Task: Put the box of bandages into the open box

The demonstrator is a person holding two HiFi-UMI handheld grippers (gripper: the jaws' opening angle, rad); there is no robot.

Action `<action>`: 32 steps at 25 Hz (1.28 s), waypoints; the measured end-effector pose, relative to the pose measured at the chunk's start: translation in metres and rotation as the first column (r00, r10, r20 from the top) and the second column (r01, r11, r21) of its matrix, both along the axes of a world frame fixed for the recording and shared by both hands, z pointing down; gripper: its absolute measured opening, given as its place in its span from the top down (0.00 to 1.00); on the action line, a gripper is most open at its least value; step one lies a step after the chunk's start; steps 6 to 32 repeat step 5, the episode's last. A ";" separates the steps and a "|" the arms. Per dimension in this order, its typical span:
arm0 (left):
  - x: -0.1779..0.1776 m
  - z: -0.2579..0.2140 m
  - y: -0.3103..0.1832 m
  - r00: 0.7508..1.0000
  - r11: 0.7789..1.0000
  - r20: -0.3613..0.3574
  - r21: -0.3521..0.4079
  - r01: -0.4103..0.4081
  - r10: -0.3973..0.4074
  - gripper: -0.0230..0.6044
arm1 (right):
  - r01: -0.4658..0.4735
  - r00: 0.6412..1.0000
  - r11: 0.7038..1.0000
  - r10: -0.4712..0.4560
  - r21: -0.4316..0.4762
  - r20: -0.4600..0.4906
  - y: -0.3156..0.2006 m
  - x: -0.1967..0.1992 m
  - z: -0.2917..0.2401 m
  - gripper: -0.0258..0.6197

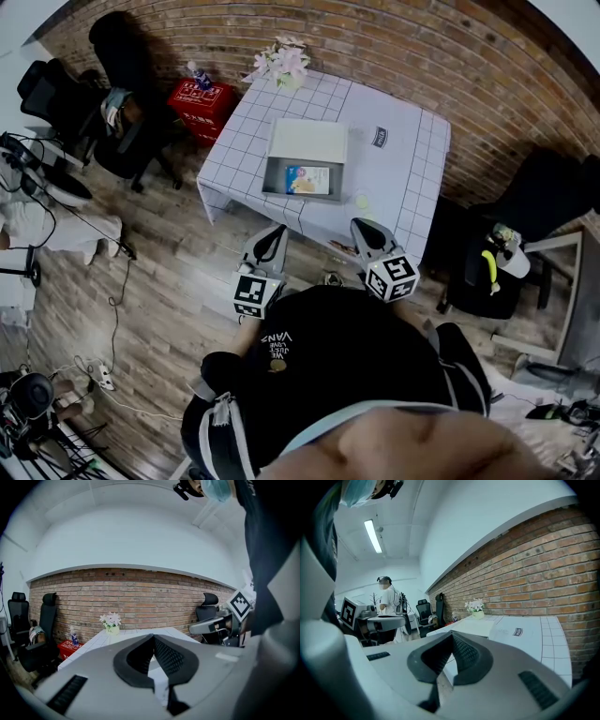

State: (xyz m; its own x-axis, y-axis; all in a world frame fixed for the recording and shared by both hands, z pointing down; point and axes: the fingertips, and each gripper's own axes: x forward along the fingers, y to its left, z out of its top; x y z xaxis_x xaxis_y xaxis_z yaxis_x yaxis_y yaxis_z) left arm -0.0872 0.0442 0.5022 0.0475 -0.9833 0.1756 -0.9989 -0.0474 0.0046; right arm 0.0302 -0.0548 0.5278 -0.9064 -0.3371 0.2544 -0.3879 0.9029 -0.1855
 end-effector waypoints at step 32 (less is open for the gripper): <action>0.002 0.002 -0.002 1.000 1.000 -0.006 -0.002 0.004 -0.004 0.95 | 0.003 1.000 1.000 -0.003 0.002 0.000 -0.002 0.001 0.001 0.97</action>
